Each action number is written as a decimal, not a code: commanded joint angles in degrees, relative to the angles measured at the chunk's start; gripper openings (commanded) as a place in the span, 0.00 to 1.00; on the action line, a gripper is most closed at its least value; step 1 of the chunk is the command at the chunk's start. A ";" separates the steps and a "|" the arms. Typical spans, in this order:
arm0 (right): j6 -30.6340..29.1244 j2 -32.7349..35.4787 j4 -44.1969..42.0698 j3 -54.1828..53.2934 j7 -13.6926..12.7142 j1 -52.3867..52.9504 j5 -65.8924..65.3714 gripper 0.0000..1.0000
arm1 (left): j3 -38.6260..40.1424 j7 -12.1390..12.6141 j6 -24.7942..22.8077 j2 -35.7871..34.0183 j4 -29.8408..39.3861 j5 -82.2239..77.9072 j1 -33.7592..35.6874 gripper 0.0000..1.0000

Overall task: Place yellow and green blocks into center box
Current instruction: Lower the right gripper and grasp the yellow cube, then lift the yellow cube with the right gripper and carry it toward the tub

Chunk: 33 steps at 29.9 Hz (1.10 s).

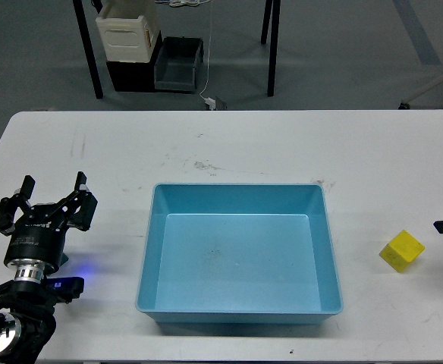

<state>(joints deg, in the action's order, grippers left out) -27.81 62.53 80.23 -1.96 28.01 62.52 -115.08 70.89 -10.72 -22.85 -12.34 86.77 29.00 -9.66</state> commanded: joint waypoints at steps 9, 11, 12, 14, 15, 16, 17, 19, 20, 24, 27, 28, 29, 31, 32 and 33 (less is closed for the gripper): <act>-0.19 -9.88 -4.55 4.42 -0.01 -0.38 0.21 1.00 | 0.04 -0.09 0.00 0.30 -0.81 0.01 0.52 1.00; -0.19 -10.14 -4.55 4.69 -0.01 -0.38 0.30 1.00 | 0.04 -0.09 0.00 0.56 -0.81 0.01 0.52 1.00; -0.19 -10.23 -4.64 4.77 -0.01 -0.38 0.30 1.00 | 0.04 -0.09 -0.09 0.73 -0.81 0.01 0.52 1.00; -0.19 -10.23 -4.81 4.78 -0.01 -0.38 0.30 1.00 | 0.04 -0.09 -0.17 0.82 -0.81 0.01 0.52 1.00; -0.19 -10.23 -4.99 4.86 -0.01 -0.47 0.30 1.00 | 0.04 -0.09 -0.17 0.82 -0.81 0.01 0.52 1.00; -0.19 -10.23 -5.08 4.86 -0.01 -0.56 0.30 1.00 | 0.04 -0.18 -0.09 0.91 -0.81 0.01 0.52 1.00; -0.19 -10.23 -5.17 4.86 -0.01 -0.65 0.47 1.00 | 0.04 -0.09 0.00 1.26 -0.81 0.01 0.52 1.00; -0.19 -10.23 -5.60 4.86 -0.01 -0.91 0.74 1.00 | 0.04 -0.09 0.00 1.70 -0.81 0.01 0.60 1.00; -0.19 -10.23 -5.95 4.86 -0.01 -1.26 0.82 1.00 | 0.04 -0.09 0.00 1.88 -0.90 -0.08 0.61 1.00; -0.19 -11.28 -7.62 4.86 -0.01 -2.40 1.44 0.99 | 0.04 0.00 0.00 1.88 -0.90 -0.08 0.61 1.00; -0.19 -12.86 -8.24 4.78 -0.01 -3.72 1.53 0.98 | 0.04 -0.09 0.00 1.88 -0.90 -0.08 1.04 1.00; 0.30 -13.30 -8.59 4.78 -0.01 -4.25 1.53 0.98 | 0.04 -0.09 0.09 1.88 -0.90 -0.08 1.22 1.00; 1.00 -13.57 -9.20 4.78 -0.01 -4.60 1.53 0.97 | 0.04 -0.09 0.09 1.88 -0.90 -0.08 1.22 1.00; 1.97 -14.53 -10.35 4.78 -0.01 -4.87 1.53 0.96 | 0.04 -0.09 0.09 1.88 -0.90 -0.08 1.22 1.00; 2.15 -15.06 -10.96 4.78 -0.01 -4.87 1.53 0.96 | 0.04 -0.09 0.09 1.88 -0.90 -0.08 1.22 1.00; 2.24 -15.68 -11.40 4.78 -0.01 -4.78 1.53 0.95 | 0.04 -0.09 0.00 1.88 -0.99 -0.08 1.22 1.00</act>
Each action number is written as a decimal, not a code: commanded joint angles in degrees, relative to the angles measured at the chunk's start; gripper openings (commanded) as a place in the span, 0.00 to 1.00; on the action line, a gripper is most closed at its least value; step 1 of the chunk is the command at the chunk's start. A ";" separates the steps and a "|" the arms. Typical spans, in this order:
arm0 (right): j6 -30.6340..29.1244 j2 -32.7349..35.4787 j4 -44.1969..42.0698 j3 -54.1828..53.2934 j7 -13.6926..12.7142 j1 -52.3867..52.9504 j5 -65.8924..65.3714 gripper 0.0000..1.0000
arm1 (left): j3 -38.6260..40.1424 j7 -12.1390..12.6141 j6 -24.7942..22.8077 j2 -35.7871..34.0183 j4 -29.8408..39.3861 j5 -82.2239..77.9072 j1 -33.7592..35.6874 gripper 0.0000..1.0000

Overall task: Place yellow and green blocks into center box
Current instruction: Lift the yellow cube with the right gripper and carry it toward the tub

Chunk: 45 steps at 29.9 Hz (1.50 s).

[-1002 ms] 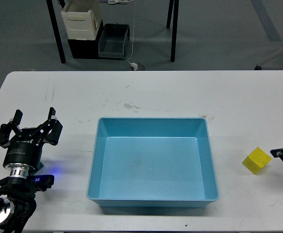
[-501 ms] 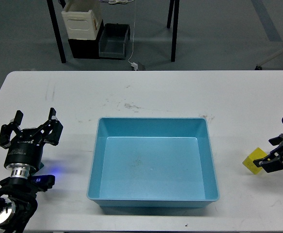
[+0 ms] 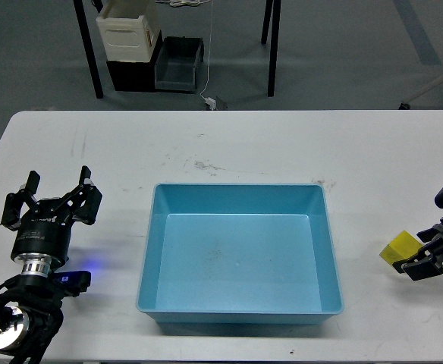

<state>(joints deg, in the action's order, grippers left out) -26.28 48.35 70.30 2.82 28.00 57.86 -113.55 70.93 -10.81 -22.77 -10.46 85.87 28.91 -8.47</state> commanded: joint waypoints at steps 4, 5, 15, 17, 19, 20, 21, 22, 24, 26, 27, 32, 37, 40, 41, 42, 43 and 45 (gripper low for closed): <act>0.62 -2.56 -1.83 -0.01 0.00 -0.03 0.00 0.86 | -0.01 0.00 -0.09 -0.09 -1.22 0.09 0.03 1.00; 0.62 -2.56 -1.83 -0.01 0.00 -0.12 -0.09 0.82 | -0.01 0.00 -0.09 0.00 -1.31 0.09 0.03 1.00; 0.62 -2.21 -1.83 -0.01 0.00 -0.21 -1.05 0.33 | -0.01 0.00 -0.17 0.00 -1.32 0.09 0.03 1.00; 0.88 -1.86 -1.92 -0.35 0.00 0.14 -1.05 0.24 | -0.01 0.00 -0.17 0.00 -1.32 0.09 0.03 1.00; 2.45 -1.77 -2.79 -1.14 0.00 0.93 -1.05 0.20 | -0.01 0.00 -0.17 0.00 -1.32 0.09 0.03 1.00; 3.68 -1.68 -3.41 -1.50 0.00 1.81 -0.97 0.19 | -0.01 0.00 -0.17 0.00 -1.32 0.09 0.03 1.00; 4.91 -1.68 -4.02 -1.85 0.00 2.86 -0.97 0.19 | 0.08 0.00 -0.17 0.00 -1.32 0.09 0.03 1.00; 5.97 -1.59 -4.46 -2.11 0.00 4.35 -0.97 0.18 | 0.08 0.00 -0.17 0.00 -1.32 0.09 0.03 1.00; 7.20 -1.07 -4.91 -2.73 0.00 7.60 -0.53 0.17 | 0.08 0.00 -0.17 -0.09 -1.32 0.09 0.03 1.00; 7.56 -0.19 -4.56 -5.35 0.00 10.85 0.09 0.17 | 0.17 0.00 -0.17 -0.09 -1.32 0.09 0.12 1.00; 7.65 -0.01 -4.38 -7.54 0.00 12.00 0.35 0.17 | 0.26 0.00 -0.17 -0.09 -1.32 0.09 0.12 1.00; 7.21 -0.89 0.78 -12.49 0.00 16.39 2.64 0.17 | 0.52 0.00 -0.09 -0.09 -1.32 0.09 0.12 1.00; 5.28 -2.82 11.51 -5.39 0.00 26.66 3.16 0.16 | 0.61 0.00 0.00 -0.09 -1.32 0.09 0.64 1.00; 4.93 -4.05 17.49 2.52 0.00 34.05 4.92 0.16 | 0.87 -0.09 0.00 -0.17 -1.32 0.09 1.35 1.00; 4.92 -4.49 18.64 4.80 0.00 35.64 5.10 0.16 | 0.87 -0.09 0.00 -0.09 -1.32 0.09 1.52 1.00; 4.92 -5.10 19.43 6.83 0.00 37.05 5.10 0.16 | 0.87 -0.09 0.00 -0.17 -1.32 0.09 1.70 1.00; 4.92 -6.15 19.79 8.76 0.00 37.76 5.01 0.17 | 0.87 -0.09 0.00 -0.18 -1.32 0.09 1.79 1.00; 4.92 -9.57 19.44 11.32 0.00 37.76 4.40 0.17 | 0.87 -0.09 0.00 -0.18 -1.32 0.09 1.79 1.00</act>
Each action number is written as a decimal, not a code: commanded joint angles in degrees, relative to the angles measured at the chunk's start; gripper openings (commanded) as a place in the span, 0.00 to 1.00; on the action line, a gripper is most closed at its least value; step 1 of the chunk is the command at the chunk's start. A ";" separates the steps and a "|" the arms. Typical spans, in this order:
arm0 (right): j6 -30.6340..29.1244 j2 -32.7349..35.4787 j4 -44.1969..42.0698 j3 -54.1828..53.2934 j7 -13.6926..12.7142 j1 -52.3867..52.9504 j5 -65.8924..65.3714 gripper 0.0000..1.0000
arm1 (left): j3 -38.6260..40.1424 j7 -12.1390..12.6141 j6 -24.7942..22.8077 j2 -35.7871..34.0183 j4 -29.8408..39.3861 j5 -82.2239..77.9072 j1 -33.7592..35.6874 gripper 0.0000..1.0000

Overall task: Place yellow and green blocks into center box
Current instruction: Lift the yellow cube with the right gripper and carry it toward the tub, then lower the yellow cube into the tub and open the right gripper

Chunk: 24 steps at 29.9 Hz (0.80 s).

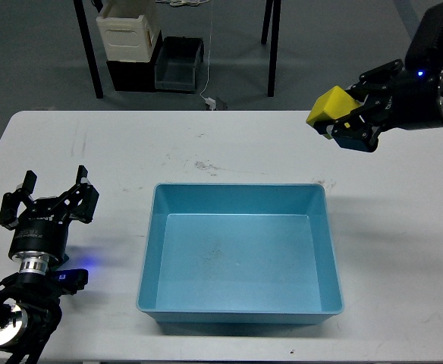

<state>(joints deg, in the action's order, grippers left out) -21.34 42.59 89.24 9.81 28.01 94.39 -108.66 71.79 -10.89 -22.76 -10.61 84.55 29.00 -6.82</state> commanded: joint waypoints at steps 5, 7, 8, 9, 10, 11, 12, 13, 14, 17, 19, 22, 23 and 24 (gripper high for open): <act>-0.02 -12.95 -4.50 9.60 -0.01 -0.25 -0.68 0.17 | 0.01 -0.19 0.00 0.07 0.01 0.00 0.23 1.00; -0.02 -16.73 -7.83 10.66 -0.01 -1.74 -0.68 0.17 | 0.10 -0.19 -0.09 0.07 0.01 0.00 0.23 1.00; -0.02 -18.75 -9.50 10.66 -0.01 -2.45 -0.59 0.17 | 0.28 -0.19 -0.09 -0.11 -0.17 0.00 0.32 1.00; -0.02 -20.60 -10.74 10.75 -0.01 -2.98 -0.59 0.18 | 0.80 -0.19 -0.09 -0.20 -0.34 0.00 0.49 1.00; -0.11 -22.61 -12.14 11.10 -0.01 -3.59 -0.59 0.18 | 1.50 -0.19 -0.09 -0.28 -0.61 0.00 0.67 1.00; -0.11 -24.29 -13.46 11.54 -0.01 -4.03 -0.59 0.18 | 2.12 -0.10 -0.09 -0.29 -0.70 0.00 0.76 1.00; -0.11 -25.96 -15.04 12.07 -0.01 -4.73 -0.59 0.18 | 2.47 -0.01 -0.18 -0.46 -0.70 0.00 0.93 1.00; -0.11 -27.28 -16.54 12.68 -0.01 -5.26 -0.59 0.19 | 2.74 -0.01 -0.18 -0.55 -0.70 0.09 1.28 1.00; -0.11 -28.60 -17.94 13.47 -0.01 -5.88 -0.50 0.19 | 3.00 -0.10 -0.18 -0.64 -0.70 0.09 1.63 1.00; -0.11 -31.68 -20.24 14.88 -0.01 -7.37 -0.42 0.22 | 3.62 -0.10 -0.35 -1.77 -0.70 0.18 2.34 1.00; -0.11 -33.09 -20.59 15.15 -0.01 -8.08 -0.33 0.32 | 3.70 -0.10 -0.36 -2.74 -0.70 0.18 2.51 1.00; -0.11 -33.88 -21.12 15.24 -0.01 -8.69 0.20 0.77 | 3.88 -0.10 0.08 -3.54 -0.70 0.35 3.48 1.00; -0.11 -33.89 -21.56 15.24 -0.01 -8.87 0.38 0.94 | 4.23 -0.01 0.26 -3.71 -0.70 0.36 3.57 1.00; -0.11 -33.89 -22.17 15.24 -0.01 -9.05 0.46 1.00 | 4.84 0.51 0.78 -3.97 -0.70 0.44 3.57 1.00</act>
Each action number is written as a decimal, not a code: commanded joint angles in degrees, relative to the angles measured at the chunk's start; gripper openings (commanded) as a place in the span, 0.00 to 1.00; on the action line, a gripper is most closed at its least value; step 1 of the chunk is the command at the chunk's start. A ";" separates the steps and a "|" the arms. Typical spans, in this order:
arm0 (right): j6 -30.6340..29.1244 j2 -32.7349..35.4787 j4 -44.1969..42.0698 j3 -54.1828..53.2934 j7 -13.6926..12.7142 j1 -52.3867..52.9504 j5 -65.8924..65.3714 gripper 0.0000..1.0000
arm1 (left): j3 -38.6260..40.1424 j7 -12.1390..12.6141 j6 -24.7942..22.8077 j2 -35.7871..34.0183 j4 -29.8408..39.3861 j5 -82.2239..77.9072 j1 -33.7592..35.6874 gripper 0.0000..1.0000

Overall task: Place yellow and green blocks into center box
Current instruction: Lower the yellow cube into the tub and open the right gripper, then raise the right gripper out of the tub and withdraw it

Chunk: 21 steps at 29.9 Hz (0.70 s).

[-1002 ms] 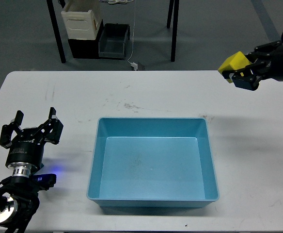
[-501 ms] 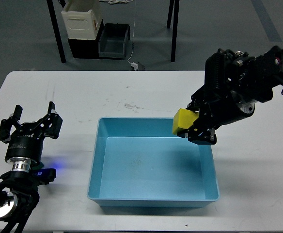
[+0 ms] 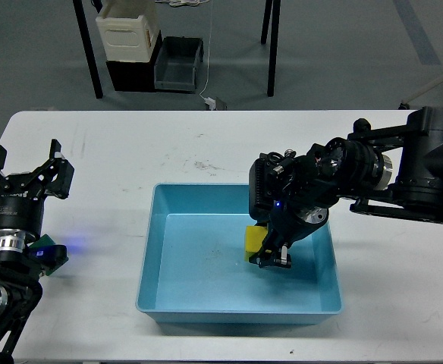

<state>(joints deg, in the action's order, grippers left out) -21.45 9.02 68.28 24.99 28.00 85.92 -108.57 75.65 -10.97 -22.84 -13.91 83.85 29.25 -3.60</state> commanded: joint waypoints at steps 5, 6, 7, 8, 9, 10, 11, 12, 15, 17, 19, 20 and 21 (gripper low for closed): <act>0.18 0.20 -2.01 -0.91 0.00 -0.76 0.46 1.00 | 0.82 0.86 3.93 -3.83 0.00 0.10 1.57 1.00; 0.53 0.29 -2.01 -1.09 0.00 -0.76 0.46 1.00 | 0.38 0.86 5.16 -5.32 -0.09 0.10 1.92 1.00; 0.79 0.38 -2.01 -1.35 0.00 -0.67 0.46 1.00 | 0.12 0.95 6.48 -6.73 -0.09 0.01 2.28 1.00; 0.97 0.64 -2.10 -2.13 0.00 -0.75 0.46 1.00 | -0.41 0.95 8.06 -8.22 -0.09 -0.16 2.37 1.00; 1.06 1.26 -2.10 -3.71 0.00 -0.76 0.55 1.00 | -1.11 0.86 9.73 -9.97 -0.09 -0.25 2.63 1.00; 1.23 1.96 -2.10 -5.64 0.00 -0.93 0.55 1.00 | -1.72 0.86 10.70 -11.38 -0.09 -0.34 3.24 1.00; 1.50 2.92 -2.10 -7.92 0.00 -1.45 0.55 1.00 | -2.43 0.86 10.97 -13.05 -0.09 -0.51 3.77 1.00; 1.93 3.63 -2.10 -10.29 0.00 -2.15 0.55 1.00 | -3.04 0.86 10.97 -14.55 -0.09 -0.78 4.21 1.00; 4.21 5.21 -2.71 -20.47 0.00 -5.31 0.55 1.00 | -3.75 0.77 10.80 -19.29 -0.09 -5.50 4.91 1.00; 5.80 4.87 -4.12 -28.03 0.00 -9.00 0.55 1.00 | -3.75 0.77 10.80 -20.88 -0.09 -11.21 5.18 1.00; 5.89 4.51 -4.83 -35.33 0.00 -12.16 0.46 1.00 | -3.84 0.86 10.89 -22.99 -0.26 -16.66 5.88 1.00; 5.89 4.17 -4.74 -38.41 0.00 -13.49 0.55 1.00 | -3.84 0.86 10.80 -24.13 -0.53 -19.04 6.06 1.00; 6.07 3.38 -4.74 -41.31 0.00 -14.72 0.55 1.00 | -3.84 0.86 10.62 -25.27 -0.88 -21.50 6.15 1.00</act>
<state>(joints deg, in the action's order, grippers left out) -15.80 13.64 63.83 -7.27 27.99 75.13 -108.02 71.85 -10.17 -11.98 -36.04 83.65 15.28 2.00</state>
